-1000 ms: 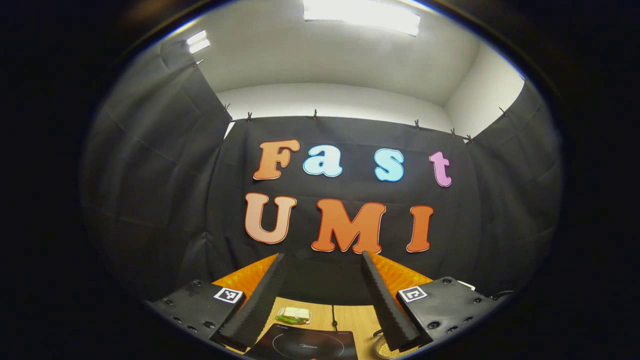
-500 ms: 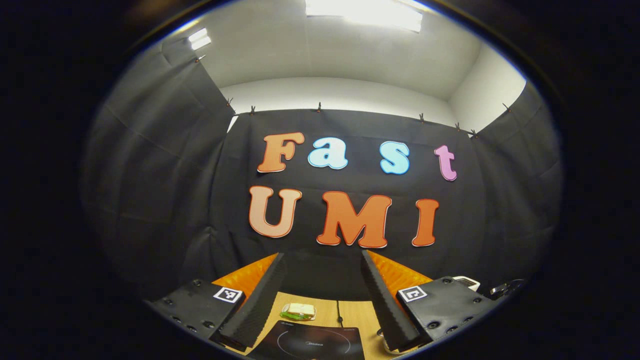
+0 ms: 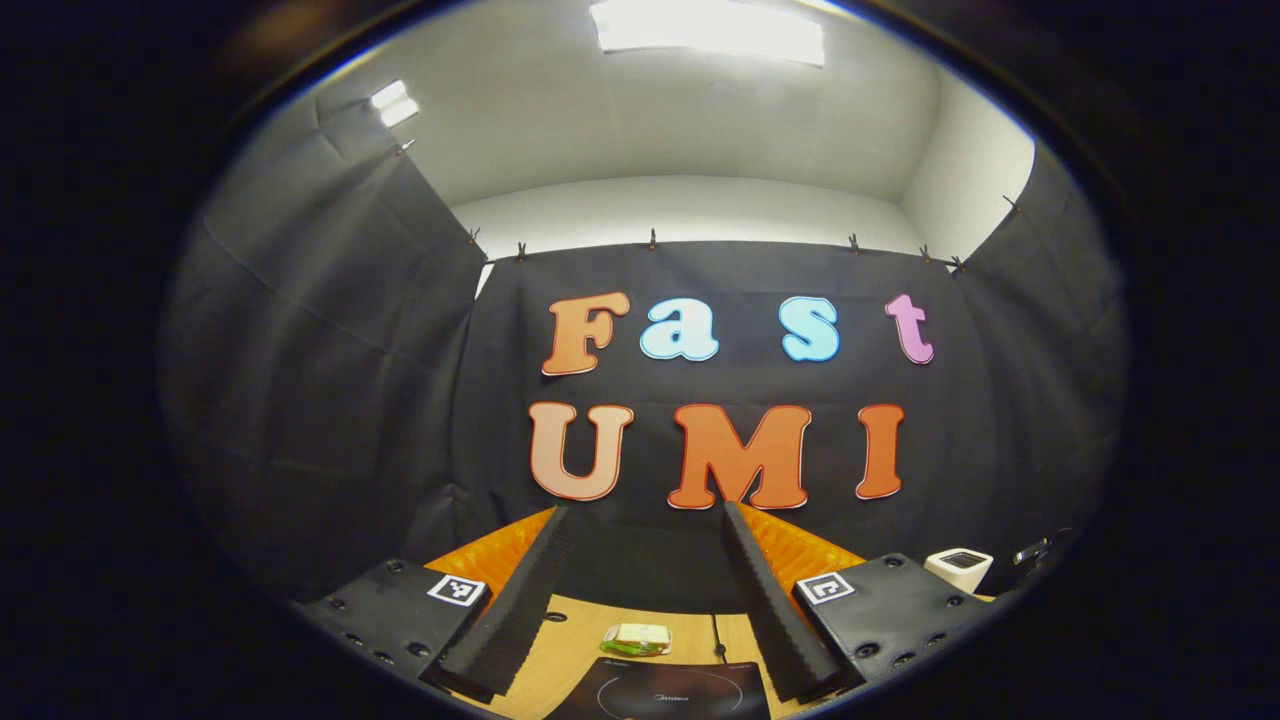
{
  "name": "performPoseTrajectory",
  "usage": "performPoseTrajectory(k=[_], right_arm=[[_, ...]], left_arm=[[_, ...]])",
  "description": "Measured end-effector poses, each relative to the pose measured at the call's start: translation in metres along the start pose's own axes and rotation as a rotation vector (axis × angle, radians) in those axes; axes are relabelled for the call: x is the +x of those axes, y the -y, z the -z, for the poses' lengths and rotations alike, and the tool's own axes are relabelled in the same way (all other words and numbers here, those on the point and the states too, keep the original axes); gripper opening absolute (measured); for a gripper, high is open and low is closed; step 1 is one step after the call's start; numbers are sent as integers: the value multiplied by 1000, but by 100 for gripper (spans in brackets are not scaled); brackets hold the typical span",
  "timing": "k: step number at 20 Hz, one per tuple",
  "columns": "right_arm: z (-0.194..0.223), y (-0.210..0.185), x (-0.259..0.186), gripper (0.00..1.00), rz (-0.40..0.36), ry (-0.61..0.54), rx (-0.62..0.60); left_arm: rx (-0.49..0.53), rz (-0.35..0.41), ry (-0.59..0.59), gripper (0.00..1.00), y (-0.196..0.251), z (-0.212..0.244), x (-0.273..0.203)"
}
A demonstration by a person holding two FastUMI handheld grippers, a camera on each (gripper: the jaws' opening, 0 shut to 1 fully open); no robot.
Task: First push the handle of the pot to place it horizontally, then grasp the pot with both hands and set it on the induction cooktop.
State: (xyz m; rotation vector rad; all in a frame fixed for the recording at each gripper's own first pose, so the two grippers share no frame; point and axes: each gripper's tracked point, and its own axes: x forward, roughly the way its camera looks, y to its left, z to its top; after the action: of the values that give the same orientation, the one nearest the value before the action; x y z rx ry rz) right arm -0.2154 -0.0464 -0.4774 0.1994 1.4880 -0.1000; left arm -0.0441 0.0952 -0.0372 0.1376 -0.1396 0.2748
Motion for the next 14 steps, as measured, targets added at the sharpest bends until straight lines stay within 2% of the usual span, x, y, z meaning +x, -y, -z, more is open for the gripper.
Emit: performPoseTrajectory(k=[14], right_arm=[[-45, 15, 26, 0, 80, 24, 40]], left_arm=[[35, -48, -12, 98, -26, 4, 9]])
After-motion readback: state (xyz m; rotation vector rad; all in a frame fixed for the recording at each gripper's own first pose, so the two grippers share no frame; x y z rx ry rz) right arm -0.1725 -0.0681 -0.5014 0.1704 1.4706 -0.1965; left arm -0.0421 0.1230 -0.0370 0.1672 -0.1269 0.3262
